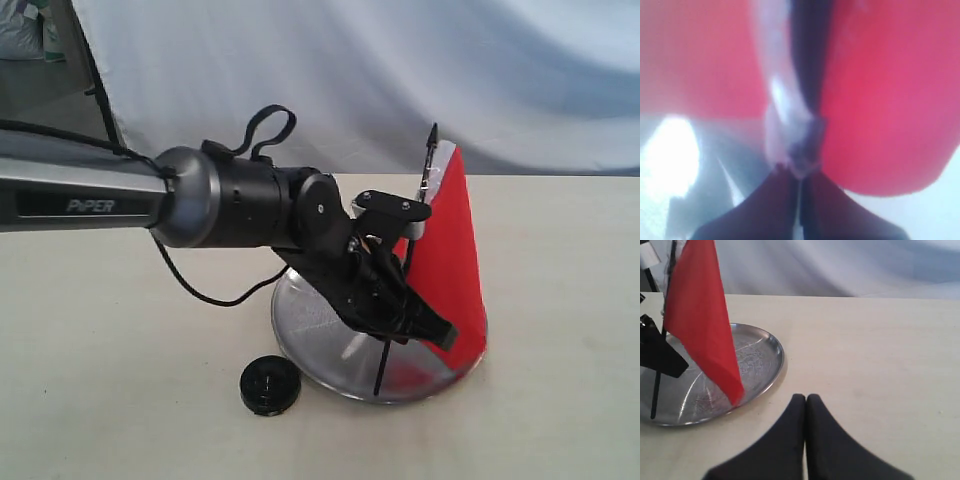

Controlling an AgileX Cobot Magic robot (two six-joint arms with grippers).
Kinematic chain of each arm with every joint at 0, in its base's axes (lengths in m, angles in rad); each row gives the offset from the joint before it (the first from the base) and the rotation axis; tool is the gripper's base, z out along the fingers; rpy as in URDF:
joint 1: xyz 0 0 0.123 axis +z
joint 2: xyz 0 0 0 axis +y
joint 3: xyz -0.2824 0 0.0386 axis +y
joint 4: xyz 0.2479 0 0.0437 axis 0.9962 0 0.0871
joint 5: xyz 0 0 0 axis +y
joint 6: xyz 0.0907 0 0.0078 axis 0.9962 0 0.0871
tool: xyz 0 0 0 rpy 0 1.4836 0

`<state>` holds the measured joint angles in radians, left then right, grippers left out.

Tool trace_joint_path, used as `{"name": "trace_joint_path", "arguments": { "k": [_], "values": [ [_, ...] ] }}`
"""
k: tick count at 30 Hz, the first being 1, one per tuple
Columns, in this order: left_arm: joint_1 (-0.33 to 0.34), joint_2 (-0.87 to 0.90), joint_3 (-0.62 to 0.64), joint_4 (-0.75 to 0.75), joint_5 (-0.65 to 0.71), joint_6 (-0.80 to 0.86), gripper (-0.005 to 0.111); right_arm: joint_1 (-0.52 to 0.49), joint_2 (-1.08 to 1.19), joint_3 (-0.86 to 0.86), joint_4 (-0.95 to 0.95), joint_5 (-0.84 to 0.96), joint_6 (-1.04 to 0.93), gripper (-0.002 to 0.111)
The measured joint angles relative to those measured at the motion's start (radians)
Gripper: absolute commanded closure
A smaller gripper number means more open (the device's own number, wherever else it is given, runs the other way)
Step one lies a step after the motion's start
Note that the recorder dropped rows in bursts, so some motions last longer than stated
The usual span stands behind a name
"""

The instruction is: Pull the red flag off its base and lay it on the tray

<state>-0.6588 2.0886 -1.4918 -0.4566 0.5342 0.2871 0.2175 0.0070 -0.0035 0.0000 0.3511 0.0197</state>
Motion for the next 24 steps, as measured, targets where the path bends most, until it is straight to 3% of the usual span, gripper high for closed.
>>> {"name": "trace_joint_path", "arguments": {
  "k": [8, 10, 15, 16, 21, 24],
  "values": [
    [0.000, 0.130, -0.098, 0.000, -0.026, -0.002, 0.105, 0.000, 0.000, 0.000, 0.000, 0.000, 0.000, 0.108],
    [0.002, 0.152, -0.103, 0.000, -0.026, -0.002, 0.098, 0.000, 0.000, 0.000, 0.000, 0.000, 0.000, 0.108],
    [0.023, 0.170, -0.103, -0.004, -0.013, -0.004, 0.059, 0.000, 0.000, 0.000, 0.000, 0.000, 0.000, 0.108],
    [0.027, 0.170, -0.105, -0.004, -0.013, -0.004, 0.057, 0.000, 0.000, 0.000, 0.000, 0.000, 0.000, 0.108],
    [0.029, 0.160, -0.105, 0.000, 0.002, -0.004, 0.061, 0.000, 0.000, 0.000, 0.000, 0.000, 0.000, 0.108],
    [0.031, 0.132, -0.109, 0.025, 0.059, -0.006, 0.073, 0.000, 0.000, 0.000, 0.000, 0.000, 0.000, 0.108]
  ]
}}
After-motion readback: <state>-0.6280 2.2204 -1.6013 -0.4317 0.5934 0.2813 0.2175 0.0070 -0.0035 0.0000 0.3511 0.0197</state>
